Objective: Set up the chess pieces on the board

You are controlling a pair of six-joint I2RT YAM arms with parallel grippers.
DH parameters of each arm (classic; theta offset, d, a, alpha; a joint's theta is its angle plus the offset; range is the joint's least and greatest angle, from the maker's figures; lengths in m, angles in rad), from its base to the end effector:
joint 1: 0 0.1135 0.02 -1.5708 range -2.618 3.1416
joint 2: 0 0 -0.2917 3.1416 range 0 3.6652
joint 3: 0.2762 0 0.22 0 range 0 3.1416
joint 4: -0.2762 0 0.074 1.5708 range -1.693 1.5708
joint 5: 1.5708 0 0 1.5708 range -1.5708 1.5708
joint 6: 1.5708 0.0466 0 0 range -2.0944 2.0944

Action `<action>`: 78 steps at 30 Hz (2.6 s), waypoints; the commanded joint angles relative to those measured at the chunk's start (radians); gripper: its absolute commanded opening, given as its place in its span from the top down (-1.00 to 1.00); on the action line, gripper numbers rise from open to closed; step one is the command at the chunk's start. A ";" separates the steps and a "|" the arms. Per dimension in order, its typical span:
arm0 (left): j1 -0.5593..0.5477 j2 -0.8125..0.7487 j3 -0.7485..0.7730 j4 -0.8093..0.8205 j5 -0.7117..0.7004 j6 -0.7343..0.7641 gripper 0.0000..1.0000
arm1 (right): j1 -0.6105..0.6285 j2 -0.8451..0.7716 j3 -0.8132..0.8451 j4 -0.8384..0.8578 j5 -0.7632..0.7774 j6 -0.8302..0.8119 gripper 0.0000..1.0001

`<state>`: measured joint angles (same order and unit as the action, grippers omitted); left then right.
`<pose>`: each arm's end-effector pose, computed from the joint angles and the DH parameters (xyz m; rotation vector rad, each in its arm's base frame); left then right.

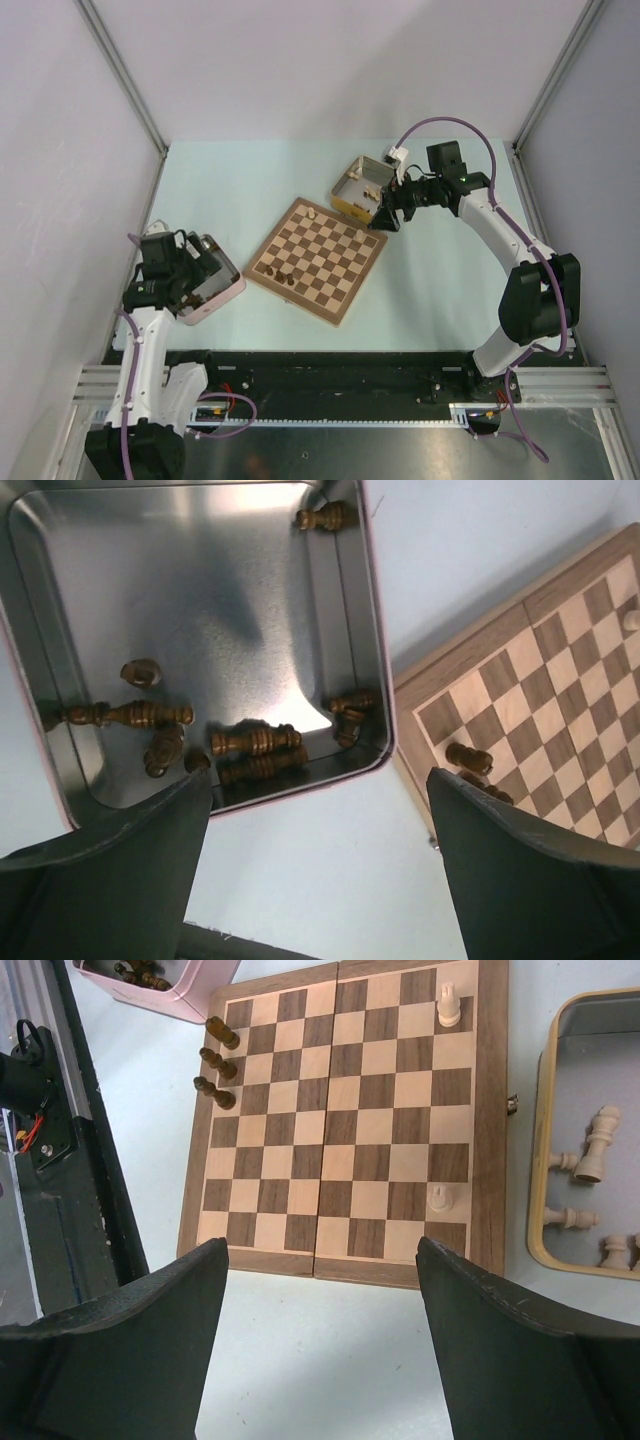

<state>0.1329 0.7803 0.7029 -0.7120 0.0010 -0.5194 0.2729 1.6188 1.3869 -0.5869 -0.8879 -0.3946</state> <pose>0.1123 0.0150 0.2765 -0.7583 2.2435 -0.1885 0.3027 0.1222 0.3391 -1.0959 1.9170 0.9782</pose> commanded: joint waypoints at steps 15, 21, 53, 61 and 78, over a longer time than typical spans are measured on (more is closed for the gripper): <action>0.048 0.209 -0.029 -0.021 -0.303 -0.165 -0.23 | -0.029 0.003 -0.003 -0.004 -0.052 -0.012 -0.62; 0.085 0.298 -0.022 -0.015 -0.266 -0.156 -0.04 | -0.037 0.000 -0.003 -0.004 -0.052 -0.012 -0.62; 0.031 0.122 0.142 0.025 0.195 0.166 0.99 | -0.029 -0.011 -0.003 -0.004 -0.023 -0.026 -0.62; -0.240 0.092 0.222 0.028 0.146 0.197 1.00 | -0.021 -0.017 -0.003 -0.005 -0.008 -0.033 -0.62; -0.811 0.155 0.280 0.040 -0.123 0.085 1.00 | 0.054 -0.017 -0.003 -0.016 0.038 -0.070 -0.61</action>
<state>-0.6102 0.9073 0.9276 -0.6971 -0.0189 -0.3939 0.3012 1.6230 1.3869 -0.6022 -0.8680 -0.4362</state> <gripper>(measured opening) 0.207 0.809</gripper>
